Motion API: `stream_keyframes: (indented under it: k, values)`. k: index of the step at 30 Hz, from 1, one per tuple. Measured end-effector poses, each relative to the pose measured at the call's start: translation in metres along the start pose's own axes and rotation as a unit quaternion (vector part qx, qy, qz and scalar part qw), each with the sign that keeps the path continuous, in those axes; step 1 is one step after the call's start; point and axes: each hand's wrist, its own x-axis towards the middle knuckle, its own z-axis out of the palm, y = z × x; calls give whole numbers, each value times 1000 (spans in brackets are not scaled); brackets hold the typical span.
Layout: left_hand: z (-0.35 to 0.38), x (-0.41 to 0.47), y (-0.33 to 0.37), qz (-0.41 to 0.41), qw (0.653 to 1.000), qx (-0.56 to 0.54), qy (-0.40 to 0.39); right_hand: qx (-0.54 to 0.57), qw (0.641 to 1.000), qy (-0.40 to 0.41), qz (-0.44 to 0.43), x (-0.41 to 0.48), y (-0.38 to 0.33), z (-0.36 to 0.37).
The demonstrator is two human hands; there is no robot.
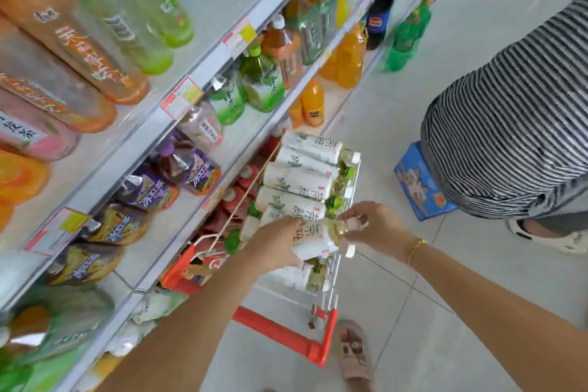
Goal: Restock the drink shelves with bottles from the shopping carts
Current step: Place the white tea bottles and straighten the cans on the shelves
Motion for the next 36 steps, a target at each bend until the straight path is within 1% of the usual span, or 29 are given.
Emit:
stream_keyframes:
  k: [1, 2, 3, 4, 5, 6, 7, 8, 9, 10, 14, 16, 18, 20, 21, 22, 24, 25, 26, 27, 29, 31, 32, 34, 36]
  values:
    - [-2, -2, -1, -20, 999, -25, 15, 39, 999, 9, 5, 3, -4, -2]
    - [-1, -4, -4, -44, 997, -55, 31, 131, 990, 18, 38, 5, -4, -1]
    - [-1, -9, -6, -74, 992, -92, 44, 255, 962, 34, 88, 7, -2, 3]
    - [-2, -14, -8, -100, 984, -135, 66, 376, 911, 53, 162, 11, 4, 14]
    - [-1, -20, -11, -125, 970, -184, 92, 466, 848, 57, 246, 12, 9, 25]
    - [-2, -26, -14, -144, 954, -234, 123, 533, 782, 30, 322, 11, 11, 39]
    - [-5, -33, -15, -161, 936, -275, 147, 590, 715, -16, 375, 11, 11, 53]
    - [-9, -38, -16, -173, 920, -308, 168, 629, 660, -60, 405, 11, 8, 65]
    - [-13, -43, -17, -181, 907, -333, 184, 652, 621, -81, 428, 15, 6, 78]
    - [-17, -48, -19, -188, 896, -349, 199, 664, 597, -80, 443, 21, 3, 89]
    - [-29, -61, -23, -226, 866, -365, 256, 687, 554, 16, 470, 47, -22, 111]
    - [-36, -67, -23, -230, 859, -366, 275, 701, 542, 60, 459, 51, -34, 116]
    - [-44, -76, -22, -232, 850, -373, 292, 702, 552, 87, 442, 54, -39, 122]
    - [-51, -86, -19, -234, 841, -383, 303, 682, 584, 110, 426, 52, -41, 125]
    - [-55, -91, -18, -231, 838, -385, 310, 673, 604, 123, 409, 49, -44, 122]
    - [-60, -97, -16, -225, 837, -385, 318, 651, 632, 131, 398, 46, -48, 117]
    - [-72, -111, -9, -215, 835, -378, 337, 592, 669, 198, 404, 36, -56, 98]
    - [-79, -119, -6, -212, 831, -381, 346, 567, 690, 230, 386, 30, -64, 87]
    - [-86, -127, -3, -207, 825, -388, 354, 550, 714, 245, 357, 24, -75, 75]
    - [-94, -135, -1, -198, 819, -396, 365, 536, 741, 252, 316, 20, -88, 63]
    - [-113, -153, 3, -173, 814, -400, 384, 502, 794, 275, 203, 12, -117, 36]
    - [-136, -174, 10, -138, 804, -410, 408, 451, 844, 281, 70, -2, -156, 6]
    - [-151, -187, 15, -119, 793, -423, 422, 426, 862, 276, 3, -11, -176, -10]
    - [-182, -215, 24, -74, 773, -431, 459, 385, 874, 270, -122, -36, -222, -45]
    - [-216, -245, 34, -26, 761, -423, 491, 343, 872, 278, -212, -65, -267, -80]
